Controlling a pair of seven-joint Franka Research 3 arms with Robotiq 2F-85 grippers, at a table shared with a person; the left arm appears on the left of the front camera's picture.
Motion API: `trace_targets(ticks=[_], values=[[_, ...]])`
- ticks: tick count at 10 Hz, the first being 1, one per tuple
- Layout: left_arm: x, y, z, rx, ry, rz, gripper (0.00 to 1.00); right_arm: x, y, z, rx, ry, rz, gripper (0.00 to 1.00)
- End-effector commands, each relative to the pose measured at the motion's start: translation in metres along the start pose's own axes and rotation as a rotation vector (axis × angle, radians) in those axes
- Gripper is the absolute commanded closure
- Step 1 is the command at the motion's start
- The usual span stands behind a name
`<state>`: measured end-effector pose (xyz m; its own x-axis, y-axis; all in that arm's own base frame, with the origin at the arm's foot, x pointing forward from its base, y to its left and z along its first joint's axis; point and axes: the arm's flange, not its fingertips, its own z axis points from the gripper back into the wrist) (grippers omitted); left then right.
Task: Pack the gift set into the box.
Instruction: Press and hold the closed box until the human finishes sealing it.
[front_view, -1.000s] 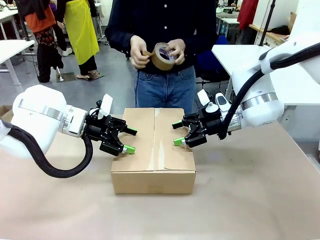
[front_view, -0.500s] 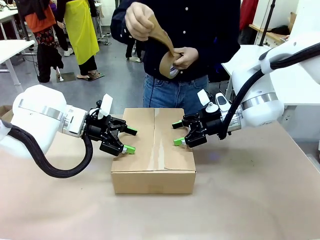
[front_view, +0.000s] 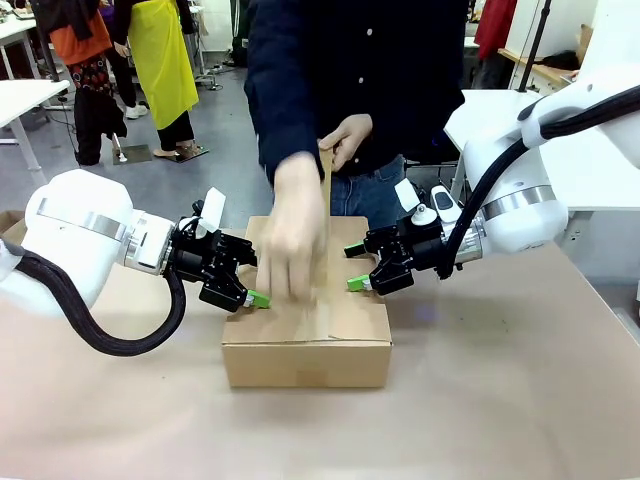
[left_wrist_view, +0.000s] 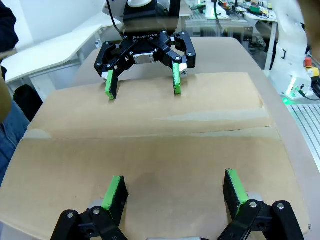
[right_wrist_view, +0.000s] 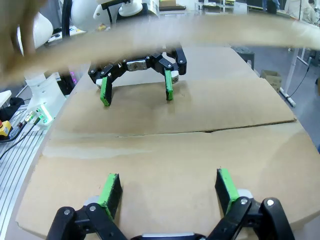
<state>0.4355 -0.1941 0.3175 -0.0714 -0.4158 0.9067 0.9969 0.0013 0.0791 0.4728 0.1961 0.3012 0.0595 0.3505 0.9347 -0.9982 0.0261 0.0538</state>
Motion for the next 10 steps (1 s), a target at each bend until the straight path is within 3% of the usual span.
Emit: trace_targets(ticks=[1,10], values=[[-0.0016,-0.0016,-0.0001,0.002,0.007,0.002,0.0,-0.001,0.0014,-0.0023,0.006,0.01,0.003,0.0],[-0.0016,-0.0016,-0.0001,0.002,0.007,0.002,0.0,-0.001,0.0014,-0.0023,0.006,0.01,0.003,0.0]])
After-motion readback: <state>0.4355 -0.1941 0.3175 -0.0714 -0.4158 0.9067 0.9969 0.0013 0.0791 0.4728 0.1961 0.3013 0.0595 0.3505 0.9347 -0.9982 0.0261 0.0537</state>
